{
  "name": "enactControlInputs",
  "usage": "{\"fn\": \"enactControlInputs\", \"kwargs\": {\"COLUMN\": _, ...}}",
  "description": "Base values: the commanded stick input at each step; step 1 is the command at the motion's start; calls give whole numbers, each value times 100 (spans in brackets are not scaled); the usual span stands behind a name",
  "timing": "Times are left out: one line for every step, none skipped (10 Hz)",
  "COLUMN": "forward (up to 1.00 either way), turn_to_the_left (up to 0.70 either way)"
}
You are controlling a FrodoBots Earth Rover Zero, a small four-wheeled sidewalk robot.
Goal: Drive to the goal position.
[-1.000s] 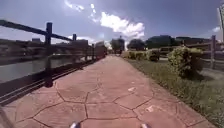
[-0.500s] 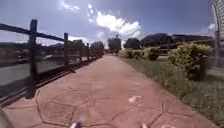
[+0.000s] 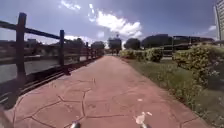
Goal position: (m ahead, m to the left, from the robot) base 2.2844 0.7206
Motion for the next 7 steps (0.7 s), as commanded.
{"fn": "enactControlInputs", "kwargs": {"forward": 85, "turn_to_the_left": 0}}
{"fn": "enactControlInputs", "kwargs": {"forward": 85, "turn_to_the_left": 0}}
{"fn": "enactControlInputs", "kwargs": {"forward": 85, "turn_to_the_left": 0}}
{"fn": "enactControlInputs", "kwargs": {"forward": 85, "turn_to_the_left": 0}}
{"fn": "enactControlInputs", "kwargs": {"forward": 85, "turn_to_the_left": 0}}
{"fn": "enactControlInputs", "kwargs": {"forward": 85, "turn_to_the_left": 0}}
{"fn": "enactControlInputs", "kwargs": {"forward": 85, "turn_to_the_left": 0}}
